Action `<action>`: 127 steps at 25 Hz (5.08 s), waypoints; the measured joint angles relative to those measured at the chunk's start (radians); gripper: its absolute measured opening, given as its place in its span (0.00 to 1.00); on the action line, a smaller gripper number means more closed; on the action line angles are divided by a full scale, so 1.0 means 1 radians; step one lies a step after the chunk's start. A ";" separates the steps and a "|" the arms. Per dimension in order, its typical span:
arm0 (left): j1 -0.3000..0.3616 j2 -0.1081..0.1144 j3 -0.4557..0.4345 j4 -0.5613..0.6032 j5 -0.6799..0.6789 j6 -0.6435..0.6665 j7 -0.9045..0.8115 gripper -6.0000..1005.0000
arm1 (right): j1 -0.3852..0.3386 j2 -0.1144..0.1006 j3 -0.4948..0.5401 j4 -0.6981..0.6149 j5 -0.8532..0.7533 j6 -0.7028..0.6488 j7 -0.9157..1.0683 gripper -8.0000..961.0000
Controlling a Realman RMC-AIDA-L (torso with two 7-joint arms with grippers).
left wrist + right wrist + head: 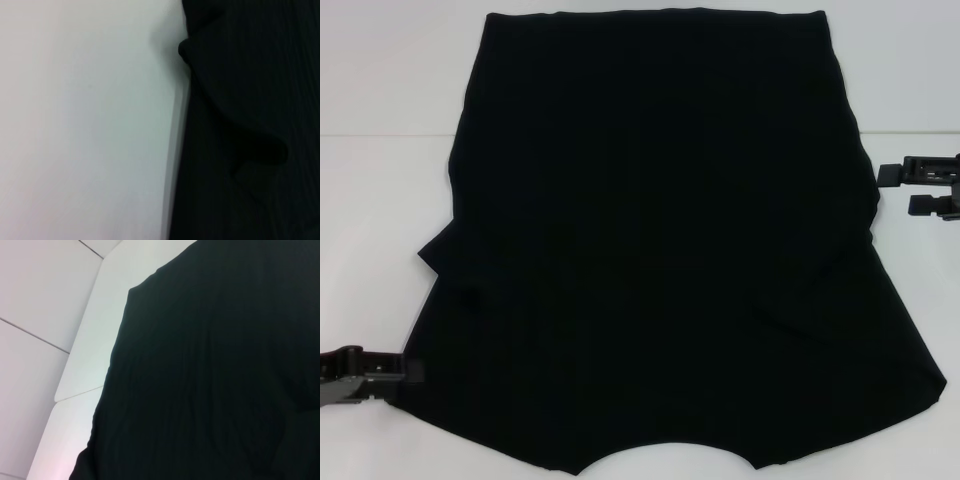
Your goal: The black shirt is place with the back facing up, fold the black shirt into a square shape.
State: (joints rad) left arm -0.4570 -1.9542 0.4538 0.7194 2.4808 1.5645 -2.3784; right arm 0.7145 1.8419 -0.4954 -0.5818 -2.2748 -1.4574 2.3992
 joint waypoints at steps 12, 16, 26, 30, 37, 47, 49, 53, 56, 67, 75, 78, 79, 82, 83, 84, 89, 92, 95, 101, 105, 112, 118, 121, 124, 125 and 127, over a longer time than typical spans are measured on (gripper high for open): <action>0.003 0.006 -0.003 0.000 0.004 -0.001 -0.001 0.56 | -0.003 -0.002 0.000 0.000 0.000 -0.002 0.000 0.98; 0.002 0.001 0.002 -0.002 0.005 -0.002 -0.001 0.57 | -0.003 -0.001 0.000 0.000 0.000 -0.002 0.000 0.98; -0.027 -0.002 0.006 -0.042 0.006 -0.013 0.002 0.57 | -0.004 -0.004 0.000 0.000 0.000 -0.011 -0.002 0.98; -0.028 0.001 0.001 -0.035 0.002 -0.004 0.000 0.57 | -0.004 -0.004 0.000 0.000 0.000 -0.015 -0.003 0.98; -0.003 0.021 -0.003 -0.029 0.005 -0.003 -0.013 0.57 | -0.007 -0.004 0.000 0.000 0.000 -0.019 -0.003 0.98; 0.000 0.023 -0.004 -0.029 0.006 -0.019 -0.022 0.57 | -0.008 -0.005 0.000 0.000 0.000 -0.021 -0.002 0.98; 0.000 0.023 -0.004 -0.029 0.006 -0.024 -0.025 0.57 | -0.009 -0.006 0.000 0.000 0.000 -0.021 -0.002 0.98; 0.000 0.023 -0.004 -0.030 0.006 -0.026 -0.026 0.56 | -0.011 -0.006 0.000 0.000 0.000 -0.021 -0.004 0.98; -0.004 0.019 -0.001 -0.033 0.006 -0.027 -0.026 0.56 | -0.010 -0.006 0.000 0.000 0.000 -0.021 -0.005 0.98; -0.013 0.007 0.006 -0.039 0.006 -0.029 -0.022 0.57 | -0.014 -0.008 0.000 0.000 0.000 -0.021 -0.009 0.98; -0.030 -0.012 0.011 -0.040 0.002 -0.026 -0.017 0.56 | -0.015 -0.007 0.000 0.000 0.000 -0.023 -0.009 0.98; -0.040 -0.018 0.011 -0.040 -0.002 -0.021 -0.015 0.56 | -0.016 -0.008 0.000 0.000 0.000 -0.025 -0.010 0.98; -0.040 -0.018 0.011 -0.040 -0.002 -0.021 -0.015 0.56 | -0.017 -0.008 0.000 0.000 0.000 -0.026 -0.011 0.98; -0.054 -0.026 0.011 -0.041 0.003 -0.028 -0.015 0.57 | -0.019 -0.009 0.000 0.000 0.000 -0.028 -0.012 0.98; -0.056 -0.026 0.011 -0.043 0.004 -0.029 -0.015 0.57 | -0.020 -0.009 0.000 0.000 0.000 -0.028 -0.012 0.98; -0.058 -0.027 0.011 -0.045 0.004 -0.029 -0.015 0.57 | -0.021 -0.010 0.000 0.000 0.000 -0.029 -0.012 0.98; -0.062 -0.025 0.011 -0.049 0.007 -0.029 -0.021 0.57 | -0.027 -0.013 0.000 0.000 0.000 -0.029 -0.012 0.98; -0.057 -0.020 0.011 -0.049 0.009 -0.029 -0.024 0.57 | -0.028 -0.013 0.000 0.000 0.000 -0.029 -0.012 0.98; -0.049 -0.018 0.011 -0.046 0.009 -0.023 -0.025 0.57 | -0.029 -0.013 0.000 0.000 0.000 -0.029 -0.012 0.98; -0.042 -0.018 0.013 -0.044 0.010 -0.021 -0.027 0.57 | -0.029 -0.013 0.000 0.000 0.000 -0.029 -0.012 0.98; -0.049 -0.019 0.019 -0.048 0.019 -0.029 -0.031 0.57 | -0.029 -0.014 0.000 0.000 0.000 -0.029 -0.012 0.98; -0.051 -0.027 0.013 -0.025 0.025 -0.028 -0.038 0.48 | -0.028 -0.015 0.001 0.000 0.000 -0.033 -0.012 0.98; -0.053 -0.025 0.017 -0.031 0.030 -0.028 -0.039 0.33 | -0.029 -0.015 0.003 0.000 0.000 -0.037 -0.012 0.97; -0.053 -0.023 0.017 -0.035 0.031 -0.030 -0.039 0.26 | -0.028 -0.015 0.003 0.000 0.000 -0.041 -0.012 0.95; -0.053 -0.023 0.018 -0.035 0.032 -0.030 -0.039 0.20 | -0.028 -0.015 0.003 0.000 0.000 -0.044 -0.012 0.94; -0.053 -0.023 0.018 -0.035 0.033 -0.029 -0.039 0.18 | -0.028 -0.015 0.003 0.000 0.000 -0.045 -0.012 0.94; -0.053 -0.022 0.016 -0.036 0.030 -0.020 -0.034 0.11 | -0.028 -0.015 0.002 0.000 0.000 -0.048 -0.012 0.93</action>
State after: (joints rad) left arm -0.5096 -1.9758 0.4696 0.6833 2.5107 1.5442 -2.4124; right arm 0.6868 1.8267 -0.4935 -0.5815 -2.2748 -1.5049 2.3867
